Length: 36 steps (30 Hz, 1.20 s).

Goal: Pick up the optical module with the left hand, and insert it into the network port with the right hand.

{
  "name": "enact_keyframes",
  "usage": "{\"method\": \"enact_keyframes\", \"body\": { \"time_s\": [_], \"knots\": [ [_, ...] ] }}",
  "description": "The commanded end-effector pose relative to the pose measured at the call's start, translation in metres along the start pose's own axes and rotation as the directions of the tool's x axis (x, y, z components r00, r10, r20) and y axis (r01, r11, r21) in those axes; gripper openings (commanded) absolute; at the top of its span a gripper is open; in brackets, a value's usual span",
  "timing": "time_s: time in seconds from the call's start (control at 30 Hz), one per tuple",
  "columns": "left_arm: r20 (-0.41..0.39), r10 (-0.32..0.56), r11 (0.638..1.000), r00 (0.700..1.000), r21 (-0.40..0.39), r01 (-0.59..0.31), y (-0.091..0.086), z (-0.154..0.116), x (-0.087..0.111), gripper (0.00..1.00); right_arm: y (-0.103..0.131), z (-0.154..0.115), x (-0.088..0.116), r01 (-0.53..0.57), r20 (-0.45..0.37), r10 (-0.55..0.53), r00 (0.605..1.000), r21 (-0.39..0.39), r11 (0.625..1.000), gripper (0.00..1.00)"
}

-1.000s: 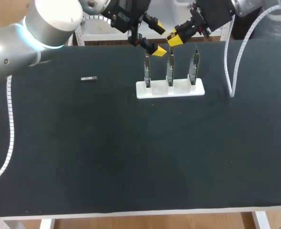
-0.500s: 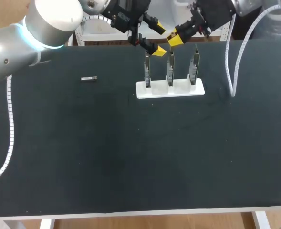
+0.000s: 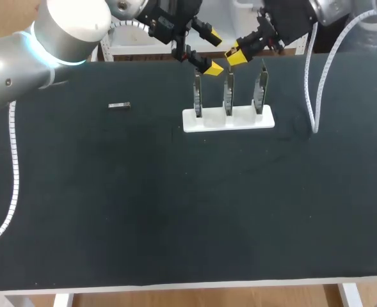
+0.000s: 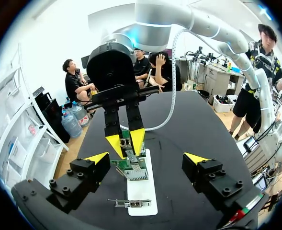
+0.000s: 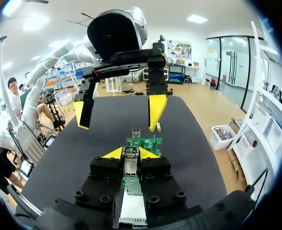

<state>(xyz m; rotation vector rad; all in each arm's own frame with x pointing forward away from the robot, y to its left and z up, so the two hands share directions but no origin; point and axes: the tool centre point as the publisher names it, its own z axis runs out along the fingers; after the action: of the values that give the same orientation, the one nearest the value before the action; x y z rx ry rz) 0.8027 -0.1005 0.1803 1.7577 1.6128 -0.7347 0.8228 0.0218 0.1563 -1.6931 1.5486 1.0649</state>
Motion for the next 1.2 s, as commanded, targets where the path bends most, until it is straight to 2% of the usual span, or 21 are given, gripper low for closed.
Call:
{"method": "enact_keyframes", "body": {
  "time_s": [0.03, 0.33, 0.8, 1.2],
  "knots": [
    [-0.004, -0.001, 1.0, 1.0, -0.001, 0.001, 0.0, 0.0, -0.001, 1.0, -0.004, 0.0, 0.001, 0.0, 0.0, 0.0, 1.0, -0.008, 1.0, 0.0],
    [-0.004, -0.001, 1.0, 1.0, -0.001, 0.001, 0.0, 0.0, -0.001, 1.0, -0.006, 0.001, 0.003, -0.009, -0.01, 0.009, 1.0, -0.019, 1.0, 0.0],
    [-0.004, -0.001, 1.0, 1.0, -0.001, 0.001, 0.0, 0.0, -0.001, 1.0, -0.006, 0.0, -0.003, 0.008, -0.079, -0.011, 0.997, -0.04, 0.999, 0.0],
    [-0.004, -0.001, 1.0, 1.0, -0.001, 0.001, 0.0, 0.0, -0.001, 1.0, -0.007, -0.003, -0.007, 0.02, -0.08, -0.022, 0.997, -0.032, 0.999, 0.0]
  ]
}}
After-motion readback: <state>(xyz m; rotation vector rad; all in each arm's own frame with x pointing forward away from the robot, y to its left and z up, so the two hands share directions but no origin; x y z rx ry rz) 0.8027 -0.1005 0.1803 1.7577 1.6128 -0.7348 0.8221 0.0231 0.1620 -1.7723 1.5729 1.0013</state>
